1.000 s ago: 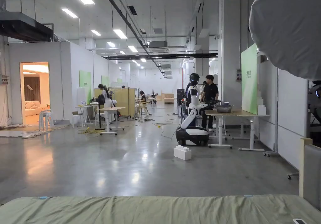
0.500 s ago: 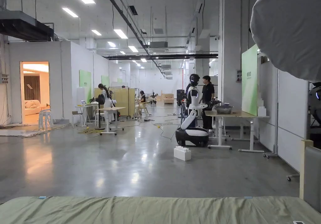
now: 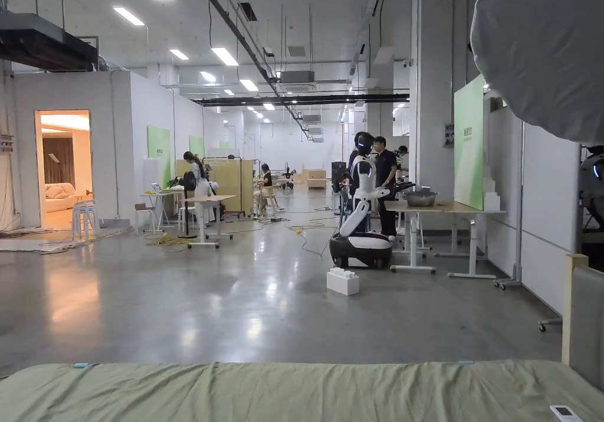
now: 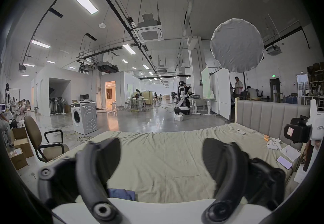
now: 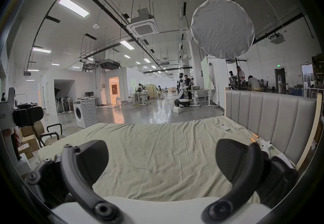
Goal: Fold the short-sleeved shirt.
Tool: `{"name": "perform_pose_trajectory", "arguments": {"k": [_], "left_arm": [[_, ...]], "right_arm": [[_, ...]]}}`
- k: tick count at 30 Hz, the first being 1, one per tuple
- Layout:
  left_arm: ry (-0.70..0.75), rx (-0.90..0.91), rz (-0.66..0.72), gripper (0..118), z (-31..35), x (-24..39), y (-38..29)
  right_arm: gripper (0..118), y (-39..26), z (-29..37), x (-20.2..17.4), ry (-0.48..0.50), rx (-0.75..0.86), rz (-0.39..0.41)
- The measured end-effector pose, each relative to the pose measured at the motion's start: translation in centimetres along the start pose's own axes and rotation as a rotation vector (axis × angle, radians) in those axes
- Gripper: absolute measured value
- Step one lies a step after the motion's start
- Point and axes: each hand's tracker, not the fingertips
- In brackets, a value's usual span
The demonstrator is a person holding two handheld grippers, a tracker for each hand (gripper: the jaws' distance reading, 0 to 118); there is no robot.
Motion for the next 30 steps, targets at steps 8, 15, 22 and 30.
{"name": "perform_pose_trajectory", "arguments": {"k": [8,15,22,30], "left_arm": [[0.003,0.019,-0.001,118,0.5,-0.3,-0.8],[-0.007,0.008,-0.019,118,-0.1,0.1,-0.4],[-0.022,-0.007,-0.007,118,-0.2,0.2,-0.4],[-0.017,-0.007,-0.005,118,-0.1,0.2,-0.4]], "right_arm": [[118,-0.2,0.0,-0.3,0.0,0.001,0.036],[118,-0.1,-0.2,-0.6,0.003,-0.001,0.046],[118,-0.3,-0.2,-0.7,0.001,-0.002,0.062],[118,-0.4,-0.4,-0.6,-0.008,-0.022,0.036]]}}
